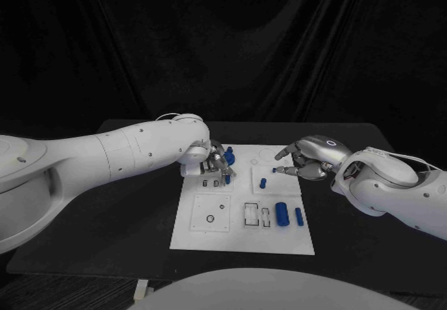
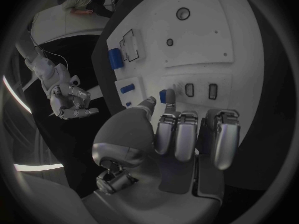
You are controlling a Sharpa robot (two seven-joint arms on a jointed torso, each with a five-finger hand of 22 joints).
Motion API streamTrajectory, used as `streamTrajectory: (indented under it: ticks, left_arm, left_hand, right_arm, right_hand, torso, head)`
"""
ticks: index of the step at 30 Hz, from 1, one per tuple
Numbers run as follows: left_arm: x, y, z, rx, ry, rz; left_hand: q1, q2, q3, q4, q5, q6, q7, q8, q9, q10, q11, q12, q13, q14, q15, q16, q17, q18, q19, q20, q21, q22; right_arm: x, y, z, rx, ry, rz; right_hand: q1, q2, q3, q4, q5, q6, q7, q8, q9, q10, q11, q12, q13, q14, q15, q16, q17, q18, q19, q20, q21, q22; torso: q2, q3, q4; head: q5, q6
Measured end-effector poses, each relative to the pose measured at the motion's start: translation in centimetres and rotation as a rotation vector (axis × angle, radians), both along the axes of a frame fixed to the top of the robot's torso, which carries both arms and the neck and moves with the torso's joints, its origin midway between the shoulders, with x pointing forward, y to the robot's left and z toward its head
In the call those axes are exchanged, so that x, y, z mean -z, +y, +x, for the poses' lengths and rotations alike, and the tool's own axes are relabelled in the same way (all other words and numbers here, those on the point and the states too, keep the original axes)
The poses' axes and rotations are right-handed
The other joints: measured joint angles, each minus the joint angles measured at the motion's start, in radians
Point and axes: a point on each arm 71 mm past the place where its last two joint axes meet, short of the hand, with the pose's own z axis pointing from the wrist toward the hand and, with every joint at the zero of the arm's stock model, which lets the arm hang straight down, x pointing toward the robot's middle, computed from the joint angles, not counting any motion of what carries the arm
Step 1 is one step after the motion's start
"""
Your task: Assemble the parts on the task board
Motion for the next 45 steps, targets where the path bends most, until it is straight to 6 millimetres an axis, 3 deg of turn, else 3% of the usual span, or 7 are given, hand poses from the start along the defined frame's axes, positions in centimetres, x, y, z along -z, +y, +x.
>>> streamTrajectory:
  ticks: [18, 45]
  left_arm:
    - [0.14, 0.14, 0.18, -0.002, 0.006, 0.007]
    - [0.33, 0.27, 0.16, 0.006, 0.019, 0.005]
  left_hand:
    - [0.021, 0.008, 0.053, -0.033, 0.004, 0.0, 0.0, -0.005, 0.031, 0.001, -0.007, 0.0, 0.0, 0.003, -0.004, 0.0, 0.0, 0.0, 0.0, -0.007, -0.004, 0.0]
    - [0.033, -0.005, 0.185, -0.103, 0.094, -0.002, -0.005, -0.04, 0.085, 0.001, -0.006, 0.0, 0.0, 0.0, -0.007, 0.0, 0.0, 0.0, 0.0, -0.007, -0.012, 0.0]
  right_arm:
    - [0.25, 0.15, 0.04, -0.001, 0.009, -0.001]
    - [0.62, 0.32, 0.01, -0.002, 0.016, -0.002]
  right_hand:
    - [0.0, 0.0, 0.0, 0.0, 0.0, 0.0, 0.0, 0.0, 0.0, 0.0, 0.0, 0.0, 0.0, 0.0, 0.0, 0.0, 0.0, 0.0, 0.0, 0.0, 0.0, 0.0]
    - [0.0, 0.0, 0.003, -0.009, 0.0, 0.004, 0.004, 0.0, 0.0, 0.0, 0.0, 0.0, 0.0, 0.0, 0.0, 0.0, 0.0, 0.0, 0.004, 0.004, 0.0, 0.001]
  torso:
    - [-0.001, 0.0006, -0.0011]
    - [0.0, 0.0, -0.0006]
  head:
    - [-0.001, 0.0]
    - [0.001, 0.0]
